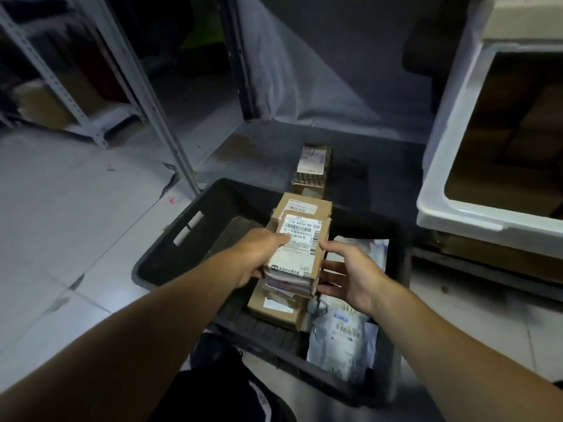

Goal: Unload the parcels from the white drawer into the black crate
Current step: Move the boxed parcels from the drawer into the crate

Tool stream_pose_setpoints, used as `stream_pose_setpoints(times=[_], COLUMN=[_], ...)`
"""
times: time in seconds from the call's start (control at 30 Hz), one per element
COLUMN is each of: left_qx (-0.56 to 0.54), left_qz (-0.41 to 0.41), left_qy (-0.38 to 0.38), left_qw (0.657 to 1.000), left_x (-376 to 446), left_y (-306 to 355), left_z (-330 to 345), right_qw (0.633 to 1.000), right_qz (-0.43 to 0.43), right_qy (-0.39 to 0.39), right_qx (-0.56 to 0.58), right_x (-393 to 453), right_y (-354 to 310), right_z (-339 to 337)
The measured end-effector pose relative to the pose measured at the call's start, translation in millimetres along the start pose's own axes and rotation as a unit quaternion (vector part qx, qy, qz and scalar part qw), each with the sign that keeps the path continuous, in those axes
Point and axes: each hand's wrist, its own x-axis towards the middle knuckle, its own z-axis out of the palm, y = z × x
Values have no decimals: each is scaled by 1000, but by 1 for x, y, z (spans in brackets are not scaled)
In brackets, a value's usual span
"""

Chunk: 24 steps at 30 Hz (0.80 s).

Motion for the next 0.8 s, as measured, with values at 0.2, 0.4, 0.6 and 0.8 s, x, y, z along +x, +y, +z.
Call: stream_pose_setpoints(times=[0.2,0.4,0.6,0.8], left_qx=[-9,-37,-17,-27], left_qz=[-22,-8,-9,7], left_qy=[21,34,14,24], left_qw=[999,999,1000,999], left_x=[31,54,60,55], left_y=[-21,-29,-26,-18], left_z=[7,7,8,8], right_qw=[1000,1000,1000,998], right_qz=[17,9,15,5], right_qy=[21,25,23,53], right_qx=[-5,-8,-12,-34], right_x=[34,61,69,63], right_y=[16,25,26,22], right_z=[4,7,1,2])
